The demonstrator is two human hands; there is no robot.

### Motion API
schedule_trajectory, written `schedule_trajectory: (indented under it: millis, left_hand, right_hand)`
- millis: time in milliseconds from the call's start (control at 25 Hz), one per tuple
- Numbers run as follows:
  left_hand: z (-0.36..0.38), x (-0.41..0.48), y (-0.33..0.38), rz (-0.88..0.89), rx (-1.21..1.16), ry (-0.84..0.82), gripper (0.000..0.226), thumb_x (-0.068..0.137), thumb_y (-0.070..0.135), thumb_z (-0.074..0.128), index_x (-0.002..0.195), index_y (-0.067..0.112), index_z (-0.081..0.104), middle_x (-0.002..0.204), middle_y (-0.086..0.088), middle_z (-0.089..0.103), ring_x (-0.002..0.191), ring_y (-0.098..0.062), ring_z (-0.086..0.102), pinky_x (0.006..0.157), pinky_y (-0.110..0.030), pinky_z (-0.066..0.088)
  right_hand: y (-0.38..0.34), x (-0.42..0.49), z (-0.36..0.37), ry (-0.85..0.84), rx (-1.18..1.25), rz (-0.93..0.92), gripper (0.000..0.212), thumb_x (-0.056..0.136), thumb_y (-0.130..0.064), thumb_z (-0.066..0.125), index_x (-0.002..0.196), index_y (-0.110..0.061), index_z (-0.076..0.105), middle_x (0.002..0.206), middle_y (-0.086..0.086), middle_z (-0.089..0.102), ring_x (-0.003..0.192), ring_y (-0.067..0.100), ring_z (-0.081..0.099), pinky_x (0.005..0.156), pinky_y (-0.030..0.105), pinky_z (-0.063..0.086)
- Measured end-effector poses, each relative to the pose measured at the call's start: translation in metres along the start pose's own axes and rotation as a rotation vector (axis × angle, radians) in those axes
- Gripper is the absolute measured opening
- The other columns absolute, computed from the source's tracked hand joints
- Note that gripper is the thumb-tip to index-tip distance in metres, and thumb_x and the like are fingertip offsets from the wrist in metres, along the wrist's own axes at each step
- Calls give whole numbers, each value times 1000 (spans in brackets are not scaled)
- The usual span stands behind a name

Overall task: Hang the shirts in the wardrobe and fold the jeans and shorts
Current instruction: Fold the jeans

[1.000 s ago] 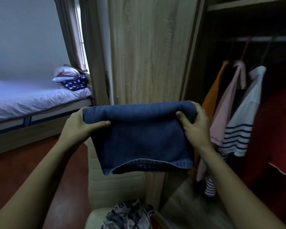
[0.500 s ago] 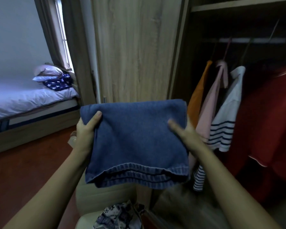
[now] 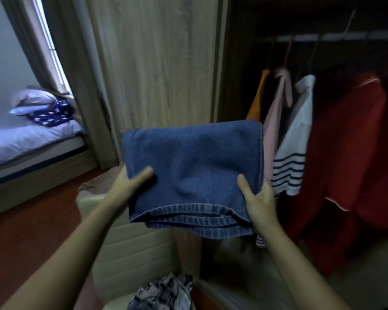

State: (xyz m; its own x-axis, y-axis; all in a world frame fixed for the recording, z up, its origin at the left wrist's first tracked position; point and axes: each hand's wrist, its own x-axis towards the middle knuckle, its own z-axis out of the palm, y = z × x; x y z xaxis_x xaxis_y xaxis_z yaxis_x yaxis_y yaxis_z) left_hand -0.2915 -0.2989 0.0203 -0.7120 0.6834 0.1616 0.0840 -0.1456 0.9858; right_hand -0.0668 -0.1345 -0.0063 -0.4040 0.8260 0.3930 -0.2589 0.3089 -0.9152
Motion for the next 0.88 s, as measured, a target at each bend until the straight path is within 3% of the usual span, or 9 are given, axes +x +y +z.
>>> schedule_trajectory:
  millis: [120, 200, 320, 480, 600, 680, 760, 800, 880]
  left_hand:
    - [50, -2, -47, -8, 9, 142, 47, 72, 31, 80, 112, 23, 57, 104, 3, 68, 101, -22, 65, 85, -38, 53]
    - [80, 13, -39, 93, 64, 180, 34, 78, 29, 75, 106, 27, 56, 97, 7, 66, 98, -19, 65, 84, -40, 54]
    - [127, 48, 15, 341, 170, 156, 25, 83, 37, 70, 102, 25, 59, 94, 8, 66, 93, -15, 65, 83, -40, 54]
    - [195, 74, 102, 646, 170, 110, 27, 88, 39, 62, 106, 20, 58, 96, 5, 66, 89, -14, 64, 77, -34, 53]
    - [240, 87, 165, 792, 112, 87, 25, 89, 38, 61, 100, 16, 57, 91, 4, 66, 81, -8, 63, 70, -29, 51]
    - [273, 97, 214, 871, 77, 67, 24, 89, 36, 61, 96, 14, 57, 86, 5, 65, 77, -7, 62, 67, -27, 50]
    - [302, 111, 259, 933, 84, 83, 20, 89, 34, 62, 90, 16, 55, 79, 7, 62, 72, -6, 60, 63, -24, 47]
    - [315, 122, 280, 943, 118, 104, 21, 89, 34, 62, 89, 14, 55, 79, 5, 62, 72, -9, 60, 64, -26, 47]
    - [347, 148, 322, 924, 181, 116, 30, 87, 36, 61, 93, 7, 57, 88, -6, 65, 81, -23, 63, 73, -36, 52]
  right_hand:
    - [-5, 8, -32, 5, -138, -45, 25, 89, -22, 58, 112, -29, 58, 113, -13, 64, 109, 3, 60, 92, 18, 49]
    - [-11, 17, -61, 16, -281, -91, 27, 90, -31, 53, 116, -34, 54, 117, -18, 61, 111, -4, 56, 95, 18, 46]
    - [-48, 44, -101, 153, -485, -253, 35, 94, -33, 46, 127, -21, 51, 119, -15, 59, 108, -9, 54, 93, 7, 39]
    - [-138, 81, -144, 331, -668, -459, 12, 96, -29, 42, 103, -23, 51, 82, -19, 59, 74, -11, 59, 65, 0, 41]
    - [-207, 108, -173, 447, -747, -616, 8, 96, -28, 44, 96, -22, 49, 74, -20, 54, 65, -20, 54, 58, 1, 40]
    - [-250, 132, -189, 541, -775, -688, 16, 96, -30, 44, 94, -16, 53, 75, -16, 57, 67, -12, 57, 60, 6, 44]
    - [-284, 161, -200, 643, -809, -709, 34, 95, -35, 45, 89, -3, 54, 76, 3, 63, 70, 11, 61, 65, 32, 49]
    - [-299, 175, -203, 696, -836, -705, 38, 95, -36, 45, 86, 1, 52, 77, 10, 62, 71, 24, 59, 63, 37, 44]
    - [-331, 203, -211, 790, -924, -648, 37, 97, -35, 43, 83, -1, 45, 78, 13, 54, 75, 28, 53, 60, 34, 28]
